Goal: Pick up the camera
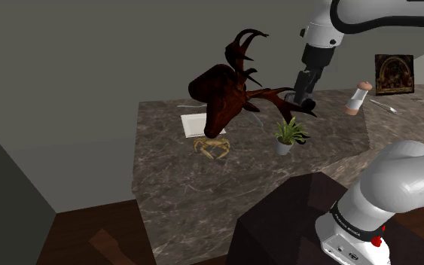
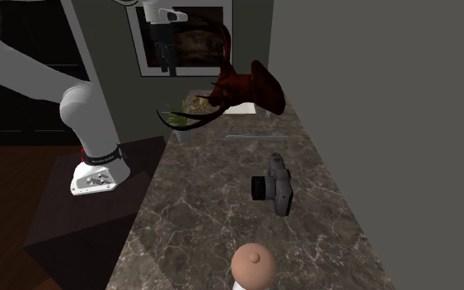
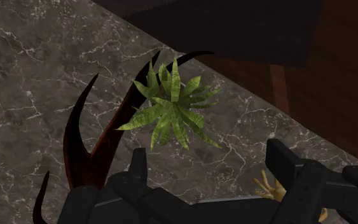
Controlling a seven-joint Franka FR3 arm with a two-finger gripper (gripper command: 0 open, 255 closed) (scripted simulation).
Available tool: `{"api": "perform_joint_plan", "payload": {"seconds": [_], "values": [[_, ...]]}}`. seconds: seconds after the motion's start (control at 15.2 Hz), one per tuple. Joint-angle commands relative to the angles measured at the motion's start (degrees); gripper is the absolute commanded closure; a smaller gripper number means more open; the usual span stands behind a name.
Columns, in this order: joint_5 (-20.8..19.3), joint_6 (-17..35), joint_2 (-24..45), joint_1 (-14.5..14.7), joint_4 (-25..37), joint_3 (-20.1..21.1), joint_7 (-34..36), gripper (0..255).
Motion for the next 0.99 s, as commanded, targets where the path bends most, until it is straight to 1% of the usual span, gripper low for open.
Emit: {"api": "perform_joint_plan", "payload": {"seconds": [0.0, 0.46, 0.73, 0.92], "values": [[0.0, 0.0, 0.0, 0.0, 0.0, 0.0, 0.0, 0], [-7.0, 6.4, 4.8, -1.3, -1.0, -10.2, -15.0, 0], [-9.9, 10.6, 9.8, -1.7, 0.5, -15.8, -23.3, 0], [-11.3, 13.8, 14.6, -1.5, 2.6, -20.0, -29.7, 0]]}}
